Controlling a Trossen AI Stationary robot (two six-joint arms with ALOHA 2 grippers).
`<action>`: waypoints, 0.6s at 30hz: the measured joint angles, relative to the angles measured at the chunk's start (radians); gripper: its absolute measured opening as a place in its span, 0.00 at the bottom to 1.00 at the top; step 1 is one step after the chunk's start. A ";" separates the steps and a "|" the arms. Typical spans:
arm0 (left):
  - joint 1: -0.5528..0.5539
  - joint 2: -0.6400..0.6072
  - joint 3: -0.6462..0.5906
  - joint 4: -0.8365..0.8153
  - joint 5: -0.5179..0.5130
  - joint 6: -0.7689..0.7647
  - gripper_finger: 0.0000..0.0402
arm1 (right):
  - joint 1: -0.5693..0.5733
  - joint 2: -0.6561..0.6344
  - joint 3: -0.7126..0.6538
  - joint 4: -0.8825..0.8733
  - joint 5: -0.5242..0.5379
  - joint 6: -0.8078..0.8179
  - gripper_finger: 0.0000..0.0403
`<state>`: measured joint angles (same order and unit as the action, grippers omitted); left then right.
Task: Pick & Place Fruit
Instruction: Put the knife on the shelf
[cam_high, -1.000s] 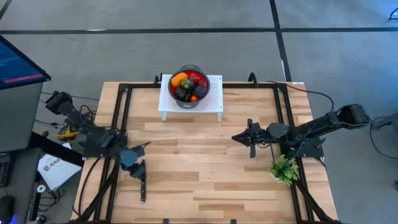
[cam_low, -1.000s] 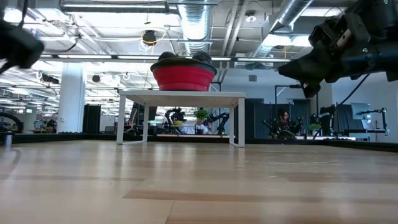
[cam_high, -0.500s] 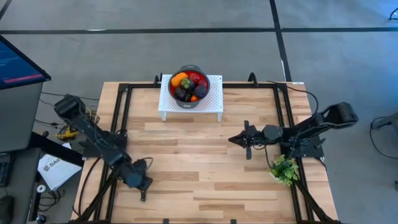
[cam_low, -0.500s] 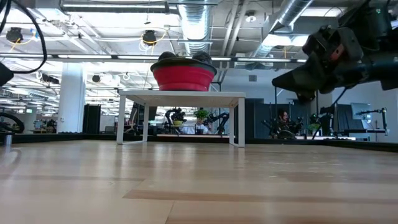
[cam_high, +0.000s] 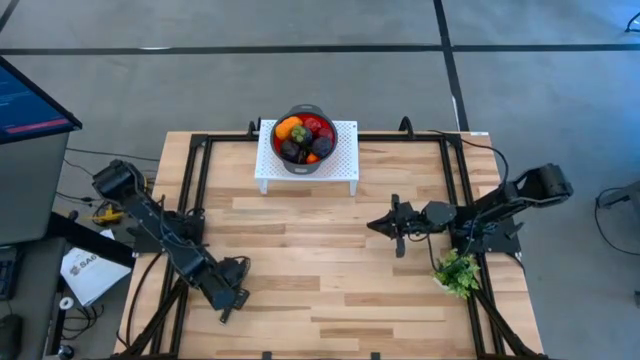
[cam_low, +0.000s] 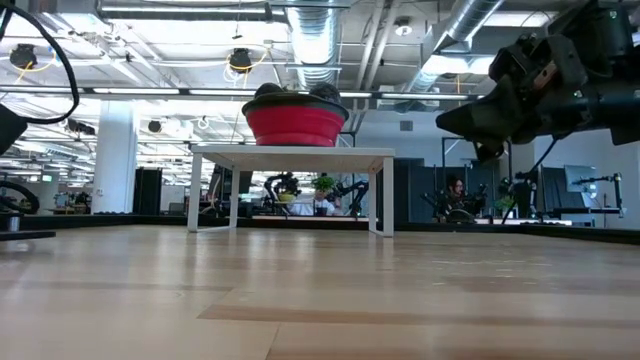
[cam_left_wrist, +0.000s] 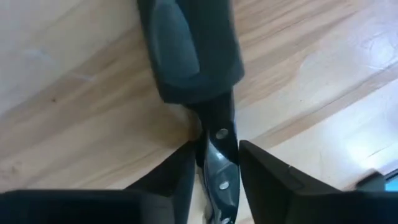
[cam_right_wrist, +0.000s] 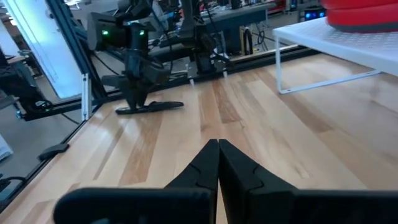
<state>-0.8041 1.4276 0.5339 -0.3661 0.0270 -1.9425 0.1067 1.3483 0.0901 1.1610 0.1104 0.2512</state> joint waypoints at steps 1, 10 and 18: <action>-0.001 -0.001 0.000 -0.011 -0.007 0.013 0.28 | 0.005 0.000 0.000 0.000 0.000 0.000 0.00; 0.007 -0.008 0.000 -0.033 -0.093 0.111 0.23 | 0.039 0.000 0.000 0.000 0.000 0.001 0.00; 0.019 -0.118 0.007 -0.092 -0.429 0.234 0.23 | 0.040 0.000 0.000 0.006 0.000 0.003 0.00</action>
<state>-0.7847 1.3099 0.5411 -0.4586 -0.4020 -1.7085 0.1467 1.3479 0.0898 1.1670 0.1101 0.2546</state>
